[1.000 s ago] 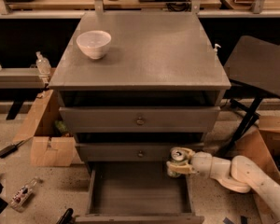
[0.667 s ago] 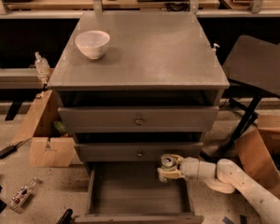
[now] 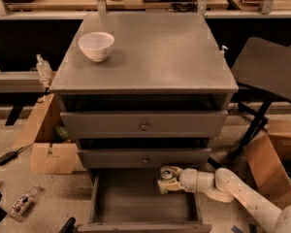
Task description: Place green can into bottom drawer
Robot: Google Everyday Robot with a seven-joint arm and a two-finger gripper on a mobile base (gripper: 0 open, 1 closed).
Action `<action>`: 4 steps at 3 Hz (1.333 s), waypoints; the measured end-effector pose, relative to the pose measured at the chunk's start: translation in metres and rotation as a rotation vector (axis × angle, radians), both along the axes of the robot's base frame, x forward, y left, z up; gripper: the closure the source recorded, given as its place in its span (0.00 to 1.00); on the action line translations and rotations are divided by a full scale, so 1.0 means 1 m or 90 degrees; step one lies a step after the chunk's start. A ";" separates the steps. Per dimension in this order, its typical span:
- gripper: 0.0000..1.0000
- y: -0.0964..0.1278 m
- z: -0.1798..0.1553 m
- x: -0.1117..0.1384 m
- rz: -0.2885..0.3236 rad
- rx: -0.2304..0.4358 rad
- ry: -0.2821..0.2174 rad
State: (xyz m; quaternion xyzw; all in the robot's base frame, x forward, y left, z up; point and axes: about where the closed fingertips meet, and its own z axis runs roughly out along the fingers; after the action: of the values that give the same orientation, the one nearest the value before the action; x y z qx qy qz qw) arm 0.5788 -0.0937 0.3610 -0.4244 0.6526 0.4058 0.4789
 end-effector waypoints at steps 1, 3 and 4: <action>1.00 0.018 -0.018 0.002 0.022 0.001 0.009; 1.00 0.094 -0.099 0.012 0.114 -0.011 -0.093; 1.00 0.130 -0.137 0.012 0.133 0.000 -0.109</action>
Offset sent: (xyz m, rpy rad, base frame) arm 0.0114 0.0892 -0.1124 -0.0357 -0.1551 0.1712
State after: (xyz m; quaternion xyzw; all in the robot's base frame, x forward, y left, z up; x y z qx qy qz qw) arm 0.5910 0.0362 0.2236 -0.5233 0.5618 0.4158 0.4875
